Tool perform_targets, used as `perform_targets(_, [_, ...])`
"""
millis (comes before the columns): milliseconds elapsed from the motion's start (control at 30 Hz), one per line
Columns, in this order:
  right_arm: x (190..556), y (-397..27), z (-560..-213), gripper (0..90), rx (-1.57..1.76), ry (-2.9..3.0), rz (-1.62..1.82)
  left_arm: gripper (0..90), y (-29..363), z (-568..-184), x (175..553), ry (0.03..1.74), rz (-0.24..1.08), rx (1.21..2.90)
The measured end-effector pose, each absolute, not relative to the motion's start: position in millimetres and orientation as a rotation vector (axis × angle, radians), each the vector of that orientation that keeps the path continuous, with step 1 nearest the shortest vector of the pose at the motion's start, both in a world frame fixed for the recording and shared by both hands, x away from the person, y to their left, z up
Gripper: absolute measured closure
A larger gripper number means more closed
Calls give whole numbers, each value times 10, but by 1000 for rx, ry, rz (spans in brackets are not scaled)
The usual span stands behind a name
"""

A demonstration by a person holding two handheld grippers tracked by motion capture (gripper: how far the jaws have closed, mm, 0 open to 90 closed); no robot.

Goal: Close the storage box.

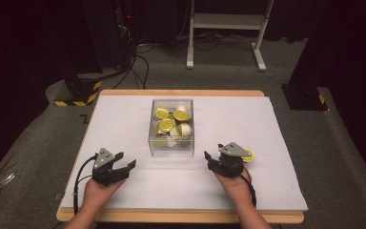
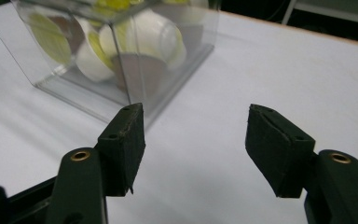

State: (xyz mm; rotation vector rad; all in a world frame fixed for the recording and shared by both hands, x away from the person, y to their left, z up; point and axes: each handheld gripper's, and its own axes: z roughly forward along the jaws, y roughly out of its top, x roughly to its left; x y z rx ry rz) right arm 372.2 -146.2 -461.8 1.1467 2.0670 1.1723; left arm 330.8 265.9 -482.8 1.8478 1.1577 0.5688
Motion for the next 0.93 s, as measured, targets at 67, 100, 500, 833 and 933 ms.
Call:
perform_targets(67, [3668, -1596, -4720, 388, 1180, 2080, 1139, 357, 2751, -4964, 3277, 1199, 575, 1883])
perform_targets(100, [3651, -1627, -4755, 388, 1190, 2088, 1128, 352, 2766, -5007, 3270, 1215, 582, 1904])
perform_targets(500, [3561, -1652, -5037, 391, 1202, 2229, 936, 296, 2718, -5082, 3301, 1239, 580, 2012])
perform_targets(833, [3580, -1672, -5041, 393, 1223, 2239, 955, 296, 2720, -5083, 3301, 1240, 578, 2011])
perform_targets(933, [3582, -1674, -5041, 393, 1224, 2239, 958, 296, 2720, -5084, 3301, 1241, 576, 2009])
